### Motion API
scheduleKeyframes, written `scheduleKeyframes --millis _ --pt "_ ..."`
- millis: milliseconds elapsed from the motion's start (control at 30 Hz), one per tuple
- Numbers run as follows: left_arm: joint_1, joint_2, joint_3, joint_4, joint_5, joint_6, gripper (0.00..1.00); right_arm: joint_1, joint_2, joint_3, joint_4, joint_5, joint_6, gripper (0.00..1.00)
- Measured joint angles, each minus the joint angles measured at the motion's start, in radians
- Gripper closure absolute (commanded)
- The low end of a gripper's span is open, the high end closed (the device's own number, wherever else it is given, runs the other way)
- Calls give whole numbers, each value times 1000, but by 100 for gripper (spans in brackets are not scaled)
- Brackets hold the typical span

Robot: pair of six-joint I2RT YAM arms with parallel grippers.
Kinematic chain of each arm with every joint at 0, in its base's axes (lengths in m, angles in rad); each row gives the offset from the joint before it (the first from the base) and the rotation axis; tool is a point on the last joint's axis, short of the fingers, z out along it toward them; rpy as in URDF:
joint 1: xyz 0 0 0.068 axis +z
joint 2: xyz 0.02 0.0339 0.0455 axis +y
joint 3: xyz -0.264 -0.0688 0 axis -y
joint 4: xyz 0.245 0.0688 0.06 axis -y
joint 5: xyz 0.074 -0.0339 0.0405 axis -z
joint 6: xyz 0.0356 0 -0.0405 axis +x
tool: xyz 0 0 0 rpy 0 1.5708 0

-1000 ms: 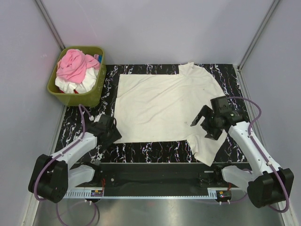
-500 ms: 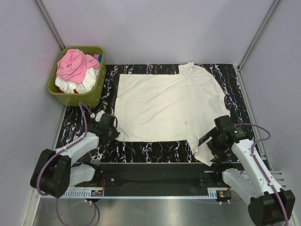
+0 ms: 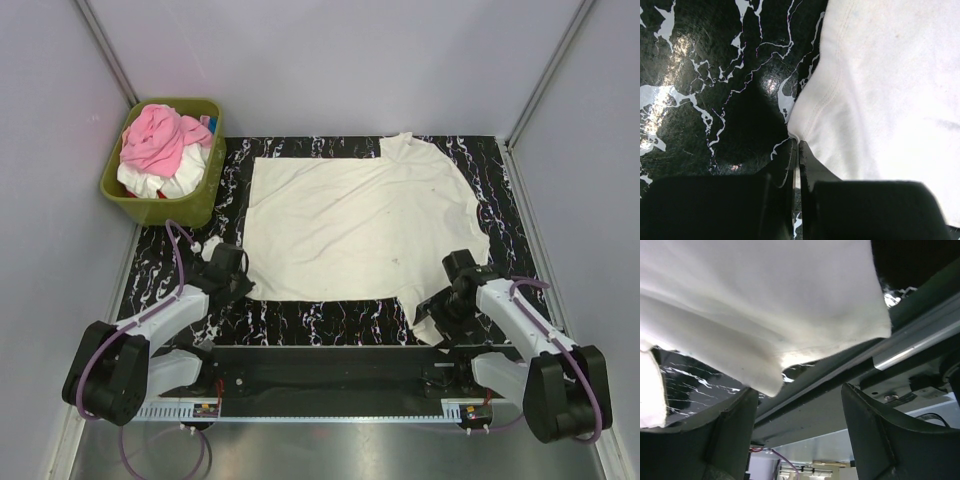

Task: Fold and stack the t-shirts
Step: Fold the tshirt

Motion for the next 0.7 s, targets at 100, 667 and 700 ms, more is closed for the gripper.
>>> scheduleKeyframes --millis 100,667,700 --pt "0 -2 -2 2 0 0 99 -14 48 -3 50 6 11 30" --pt "0 -2 -8 18 -2 0 100 -53 364 148 150 96 -103 100" --pt "0 -2 -8 18 -2 0 100 -53 362 148 151 97 -113 100"
